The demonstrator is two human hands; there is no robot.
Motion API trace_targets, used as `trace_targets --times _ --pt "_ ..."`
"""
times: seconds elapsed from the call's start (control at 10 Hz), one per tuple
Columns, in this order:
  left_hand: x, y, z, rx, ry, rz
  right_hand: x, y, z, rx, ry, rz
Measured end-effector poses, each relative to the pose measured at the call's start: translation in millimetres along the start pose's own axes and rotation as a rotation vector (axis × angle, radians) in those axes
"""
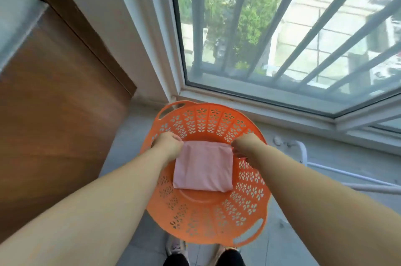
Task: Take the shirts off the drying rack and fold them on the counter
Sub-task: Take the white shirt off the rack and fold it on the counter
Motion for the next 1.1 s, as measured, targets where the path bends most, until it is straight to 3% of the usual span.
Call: trace_targets --times 0.2,0.3,0.4,0.6,0.7,1.1 --pt "-89.8 207.4 -64.5 0.179 -0.049 0.092 -71.8 173.6 118.6 -0.235 0.075 0.095" --pt "-132.4 327.1 -80.4 0.315 -0.055 0.075 -104.4 261.7 160.0 -0.36 0.06 0.078" --pt "-148.1 393.5 -82.0 0.381 -0.031 0.084 -130.4 327.3 173.9 -0.458 0.004 -0.015" --pt "-136.0 481.8 -61.5 0.636 -0.168 0.134 -171.1 445.2 137.7 -0.562 -0.029 -0.188" --pt "-114.8 513.5 -51.0 0.695 -0.218 0.198 -189.0 489.3 99.9 -0.525 -0.062 -0.238" --pt "18.8 733.9 -50.5 1.106 -0.415 0.345 -348.4 676.5 -46.9 -0.552 -0.204 -0.658"
Point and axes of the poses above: each hand's wrist, its own y-axis away from the middle knuckle, its own x-axis out of the palm, z = x × y, the point moved 1 cm from there along -y, towards the middle knuckle, and after that the axes turned 15 degrees about -x, right-handed, at the moved point
